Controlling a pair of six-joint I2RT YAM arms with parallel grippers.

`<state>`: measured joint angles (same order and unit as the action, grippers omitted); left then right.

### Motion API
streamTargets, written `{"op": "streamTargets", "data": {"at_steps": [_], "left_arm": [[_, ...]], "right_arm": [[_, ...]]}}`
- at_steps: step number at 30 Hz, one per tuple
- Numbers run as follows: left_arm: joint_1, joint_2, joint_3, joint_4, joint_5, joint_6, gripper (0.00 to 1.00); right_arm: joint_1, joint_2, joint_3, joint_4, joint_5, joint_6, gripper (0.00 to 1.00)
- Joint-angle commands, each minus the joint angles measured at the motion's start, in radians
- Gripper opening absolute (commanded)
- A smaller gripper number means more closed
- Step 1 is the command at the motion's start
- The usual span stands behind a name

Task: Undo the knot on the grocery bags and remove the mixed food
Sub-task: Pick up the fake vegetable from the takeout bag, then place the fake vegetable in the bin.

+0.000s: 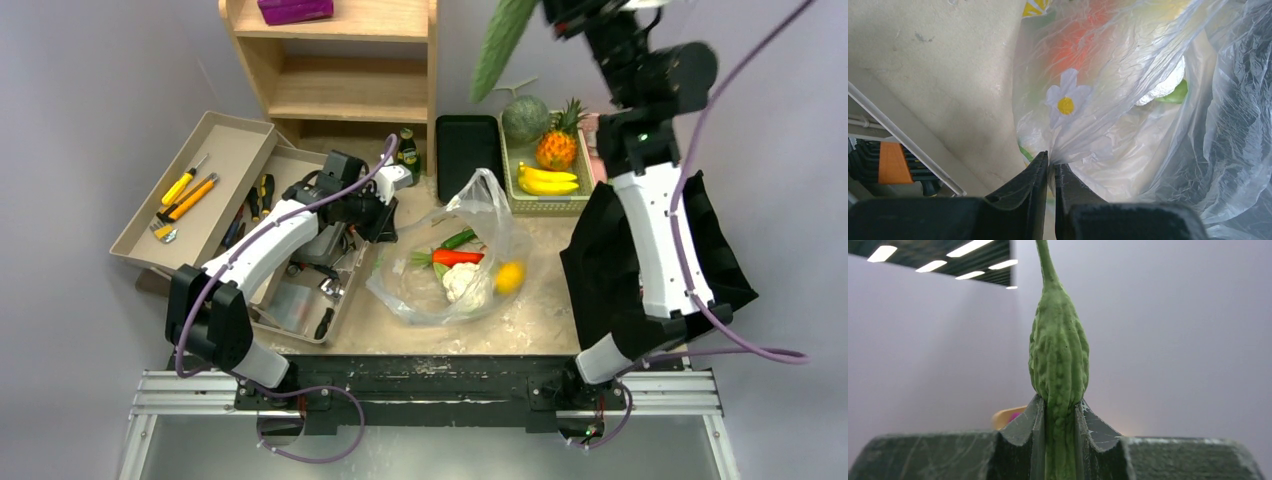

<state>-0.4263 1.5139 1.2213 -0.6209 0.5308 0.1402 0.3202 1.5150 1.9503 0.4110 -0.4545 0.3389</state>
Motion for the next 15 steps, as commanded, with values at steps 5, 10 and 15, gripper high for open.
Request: {"op": "streamTargets", "data": {"at_steps": [5, 10, 15], "left_arm": [[0.004, 0.012, 0.039, 0.072, 0.039, -0.032, 0.09], [0.006, 0.026, 0.050, 0.086, 0.043, -0.040, 0.09], [0.005, 0.039, 0.045, 0.112, 0.044, -0.047, 0.09]], "right_arm": [[-0.193, 0.262, 0.346, -0.449, 0.512, -0.416, 0.00], [-0.294, 0.384, 0.342, -0.420, 0.611, -0.538, 0.00], [-0.424, 0.492, 0.324, -0.424, 0.605, -0.583, 0.00]]}}
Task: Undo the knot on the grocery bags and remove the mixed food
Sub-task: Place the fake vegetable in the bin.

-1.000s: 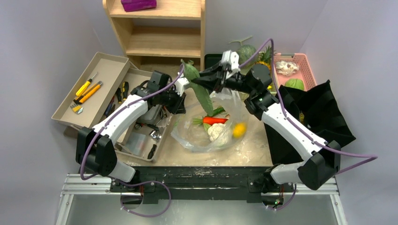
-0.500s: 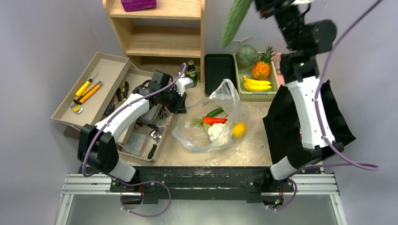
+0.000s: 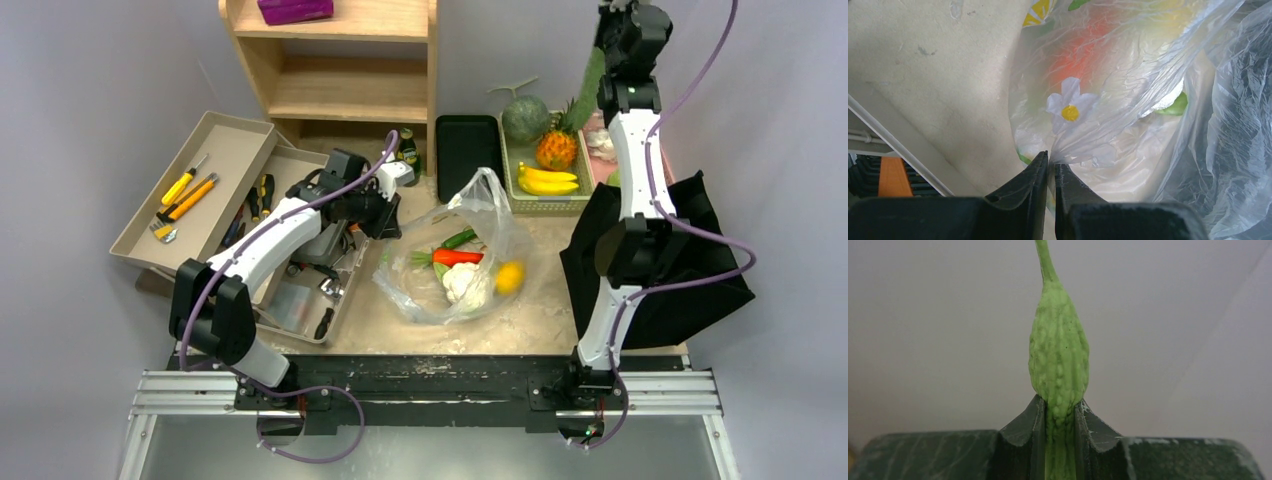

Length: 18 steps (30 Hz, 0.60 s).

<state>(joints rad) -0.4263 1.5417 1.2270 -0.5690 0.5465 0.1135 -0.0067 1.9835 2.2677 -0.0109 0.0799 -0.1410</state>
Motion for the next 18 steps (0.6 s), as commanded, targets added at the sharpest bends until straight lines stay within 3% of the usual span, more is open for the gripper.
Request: {"op": "streamTargets", "data": {"at_steps": [1, 11, 18], "left_arm": [[0.005, 0.015, 0.038, 0.065, 0.028, -0.026, 0.09], [0.007, 0.045, 0.037, 0.085, 0.028, -0.049, 0.09], [0.012, 0.077, 0.082, 0.066, 0.026, -0.044, 0.08]], "right_arm": [[-0.114, 0.044, 0.007, -0.004, 0.071, -0.115, 0.00], [-0.167, 0.142, -0.007, -0.049, -0.003, -0.235, 0.00], [-0.120, 0.111, -0.063, -0.110, 0.080, -0.326, 0.00]]}}
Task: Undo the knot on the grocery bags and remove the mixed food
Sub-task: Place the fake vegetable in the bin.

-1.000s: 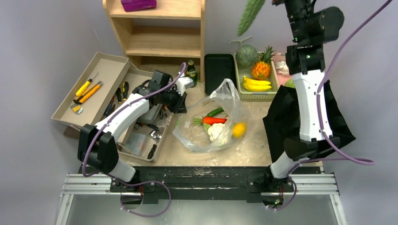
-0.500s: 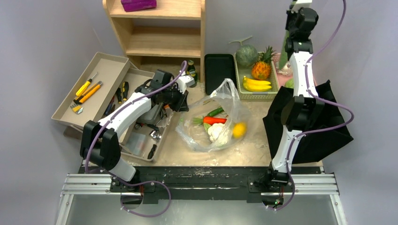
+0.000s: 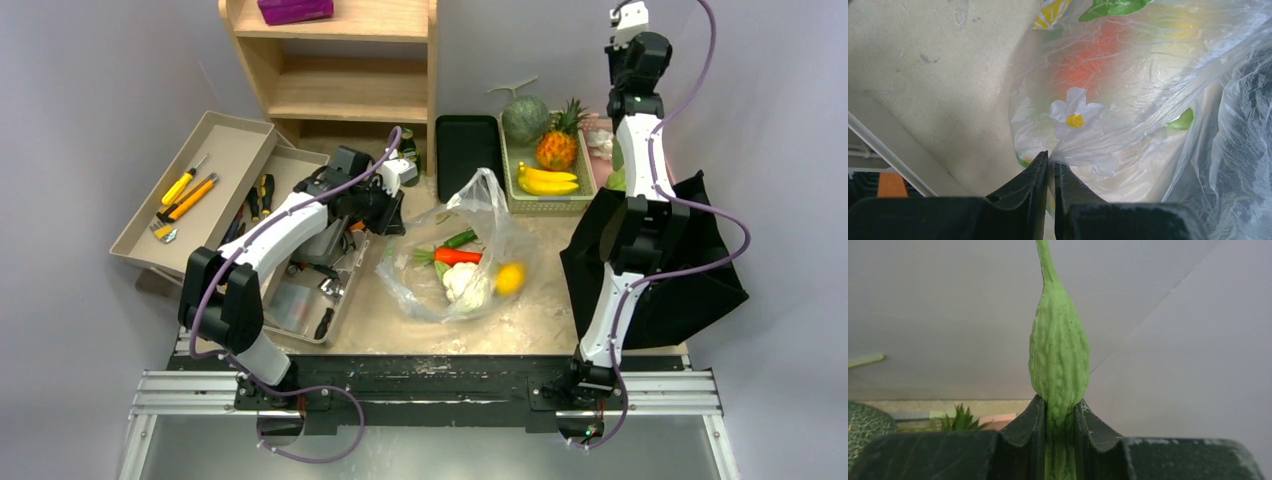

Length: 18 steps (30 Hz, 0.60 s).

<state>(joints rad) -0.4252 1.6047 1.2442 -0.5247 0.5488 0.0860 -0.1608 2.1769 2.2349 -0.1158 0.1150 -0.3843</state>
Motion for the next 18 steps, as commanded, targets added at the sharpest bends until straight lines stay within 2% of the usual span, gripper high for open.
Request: {"op": "streamTargets", "data": {"at_steps": [1, 8, 13, 14, 16, 18], "left_arm": [[0.011, 0.018, 0.070, 0.020, 0.024, -0.017, 0.08], [0.010, 0.022, 0.089, 0.003, 0.025, -0.007, 0.08], [0.011, 0.015, 0.087, -0.015, 0.026, 0.011, 0.08], [0.011, 0.012, 0.085, -0.016, 0.025, 0.014, 0.08], [0.012, 0.004, 0.078, -0.015, 0.024, 0.020, 0.08], [0.013, -0.003, 0.070, -0.013, 0.022, 0.022, 0.08]], "right_arm": [[0.036, -0.093, -0.054, -0.007, 0.050, -0.085, 0.00], [0.026, -0.109, -0.215, 0.074, 0.071, -0.094, 0.00], [0.016, -0.041, -0.188, 0.071, 0.041, -0.087, 0.01], [0.015, -0.034, -0.193, 0.072, 0.039, -0.086, 0.10], [0.016, -0.020, -0.178, 0.040, 0.030, -0.080, 0.41], [0.017, -0.021, -0.147, -0.016, 0.029, -0.046, 0.67]]}}
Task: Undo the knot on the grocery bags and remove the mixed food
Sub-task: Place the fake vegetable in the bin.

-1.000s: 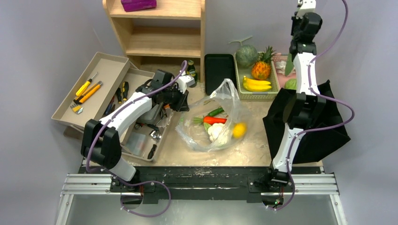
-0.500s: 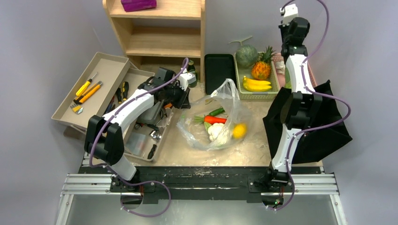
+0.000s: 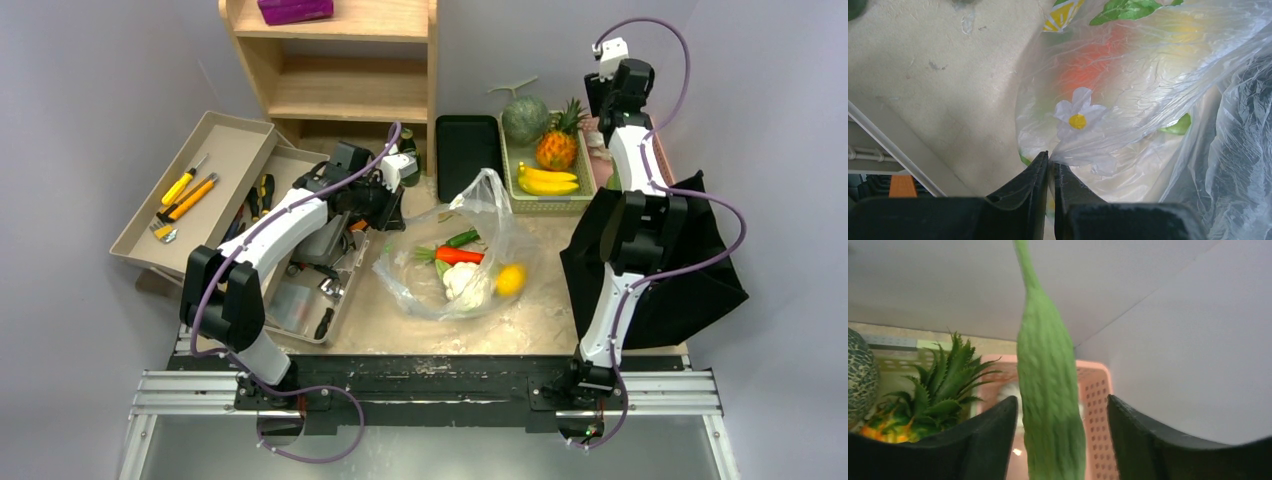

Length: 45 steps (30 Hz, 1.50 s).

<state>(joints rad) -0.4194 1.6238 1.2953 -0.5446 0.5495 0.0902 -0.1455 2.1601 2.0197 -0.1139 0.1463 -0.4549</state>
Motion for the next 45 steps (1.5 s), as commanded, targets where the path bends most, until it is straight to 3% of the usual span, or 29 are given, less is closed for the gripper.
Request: {"op": "streamTargets", "data": {"at_steps": [1, 5, 11, 14, 17, 21, 25, 30, 34, 37, 41, 45], "left_arm": [[0.007, -0.026, 0.017, 0.010, 0.023, 0.017, 0.08], [0.007, -0.030, 0.015, 0.030, 0.026, 0.013, 0.08], [0.007, -0.024, 0.024, 0.030, 0.033, 0.000, 0.07], [0.006, -0.027, 0.018, 0.031, 0.032, -0.001, 0.07], [0.005, -0.031, 0.015, 0.031, 0.031, -0.002, 0.07], [0.007, -0.036, 0.012, 0.039, 0.025, -0.012, 0.06], [0.007, -0.040, 0.012, 0.037, 0.024, -0.022, 0.06], [0.007, -0.039, 0.020, 0.028, 0.024, -0.037, 0.05], [0.008, -0.033, 0.029, 0.013, 0.025, -0.048, 0.05], [0.008, -0.035, 0.032, 0.004, 0.026, -0.048, 0.05], [0.011, -0.046, 0.029, -0.006, 0.018, -0.039, 0.04], [0.012, -0.053, 0.026, -0.014, 0.015, -0.037, 0.04]], "right_arm": [[0.002, -0.015, 0.077, -0.042, -0.013, 0.045, 0.74], [0.015, -0.132, -0.019, -0.039, -0.152, 0.052, 0.88], [0.067, -0.284, -0.055, -0.071, -0.255, 0.116, 0.91], [0.091, -0.393, -0.050, -0.160, -0.543, 0.160, 0.86], [0.163, -0.467, -0.035, -0.286, -0.849, 0.174, 0.70], [0.348, -0.592, -0.151, -0.414, -0.997, 0.024, 0.52], [0.528, -0.668, -0.303, -0.526, -1.021, -0.175, 0.30], [0.647, -0.639, -0.407, -0.744, -1.030, -0.436, 0.27], [0.684, -0.665, -0.623, -0.727, -0.931, -0.612, 0.28], [0.693, -0.666, -0.754, -0.642, -0.828, -0.644, 0.29], [0.695, -0.668, -0.856, -0.582, -0.670, -0.658, 0.40], [0.696, -0.660, -0.883, -0.643, -0.649, -0.671, 0.66]]}}
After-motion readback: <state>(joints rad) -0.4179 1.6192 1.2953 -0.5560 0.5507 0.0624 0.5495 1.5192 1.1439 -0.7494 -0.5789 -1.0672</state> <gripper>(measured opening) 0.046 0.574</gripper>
